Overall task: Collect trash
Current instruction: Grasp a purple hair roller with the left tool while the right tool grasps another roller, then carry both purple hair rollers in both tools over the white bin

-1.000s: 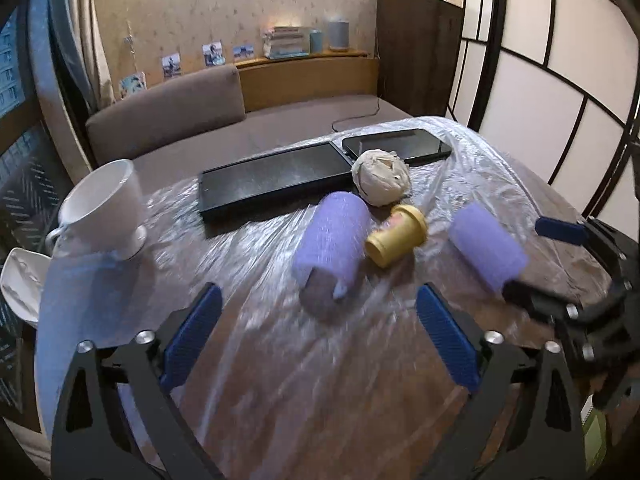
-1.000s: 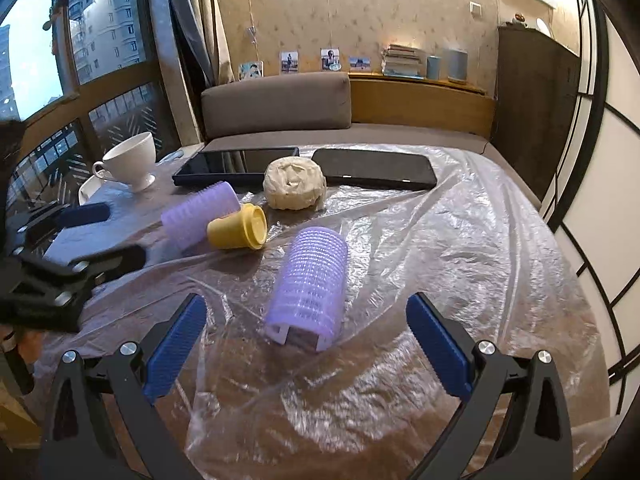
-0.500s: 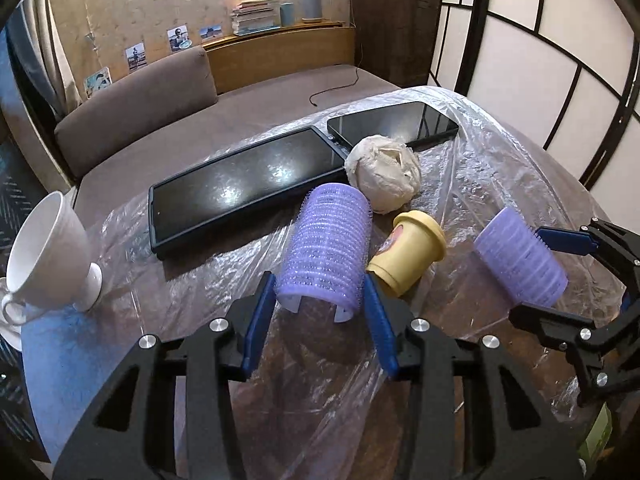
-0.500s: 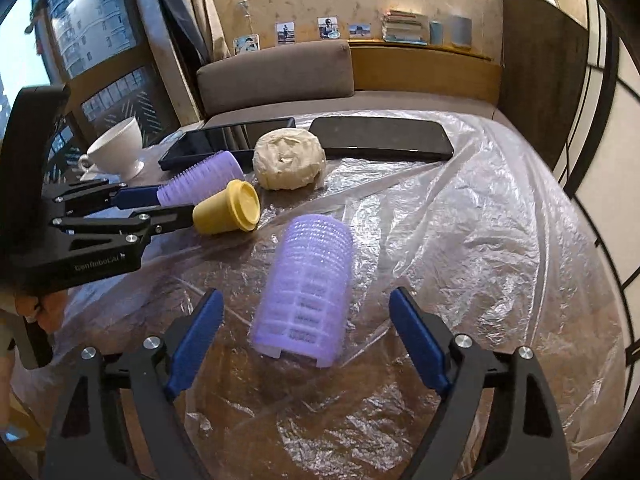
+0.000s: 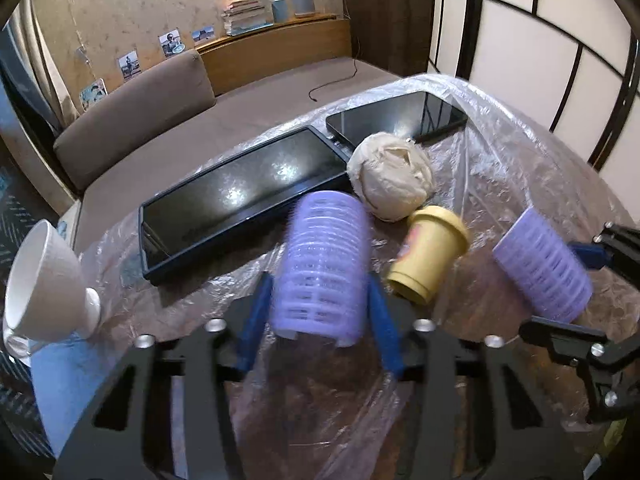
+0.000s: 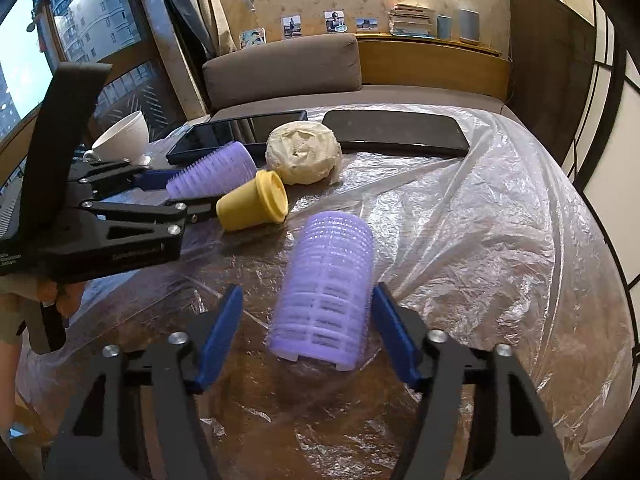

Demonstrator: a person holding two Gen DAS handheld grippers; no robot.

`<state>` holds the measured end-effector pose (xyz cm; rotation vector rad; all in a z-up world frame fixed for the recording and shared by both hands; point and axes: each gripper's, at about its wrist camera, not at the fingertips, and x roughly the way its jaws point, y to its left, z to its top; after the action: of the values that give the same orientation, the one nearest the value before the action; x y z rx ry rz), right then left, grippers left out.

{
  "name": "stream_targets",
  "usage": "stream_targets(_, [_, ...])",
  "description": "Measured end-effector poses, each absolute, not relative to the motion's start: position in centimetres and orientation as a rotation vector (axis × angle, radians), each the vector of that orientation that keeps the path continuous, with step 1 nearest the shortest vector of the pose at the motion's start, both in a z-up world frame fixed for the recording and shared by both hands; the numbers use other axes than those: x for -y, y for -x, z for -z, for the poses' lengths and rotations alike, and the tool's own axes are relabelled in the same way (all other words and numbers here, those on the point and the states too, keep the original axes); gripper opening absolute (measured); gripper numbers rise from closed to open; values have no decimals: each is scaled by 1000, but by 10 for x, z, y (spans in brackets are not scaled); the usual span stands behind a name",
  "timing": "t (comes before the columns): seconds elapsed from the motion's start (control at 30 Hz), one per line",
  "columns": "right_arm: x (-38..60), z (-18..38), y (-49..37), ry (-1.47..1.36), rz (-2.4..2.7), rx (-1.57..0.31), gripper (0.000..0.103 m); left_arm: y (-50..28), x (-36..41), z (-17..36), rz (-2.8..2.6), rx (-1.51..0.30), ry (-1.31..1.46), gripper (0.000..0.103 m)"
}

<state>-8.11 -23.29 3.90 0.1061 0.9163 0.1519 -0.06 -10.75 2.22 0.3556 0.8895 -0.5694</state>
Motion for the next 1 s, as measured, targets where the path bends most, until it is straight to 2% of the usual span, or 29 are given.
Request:
stream_targets(0.1, [236, -38, 86, -129, -173, -914, 46, 5, 104, -22, 565, -878, -345, 45])
stream_targets(0.2, [240, -38, 92, -160, -208, -913, 45, 13, 98, -26, 570, -867, -316, 45])
stream_targets(0.83, [221, -51, 146, -67, -243, -864, 45, 77, 67, -32, 613, -852, -256, 45])
stream_targets(0.97, [215, -52, 144, -53, -216, -845, 48, 83, 64, -31, 600, -844, -271, 45])
stream_targets(1.0, [213, -53, 142, -44, -210, -845, 53, 84, 63, -31, 599, -846, -269, 45])
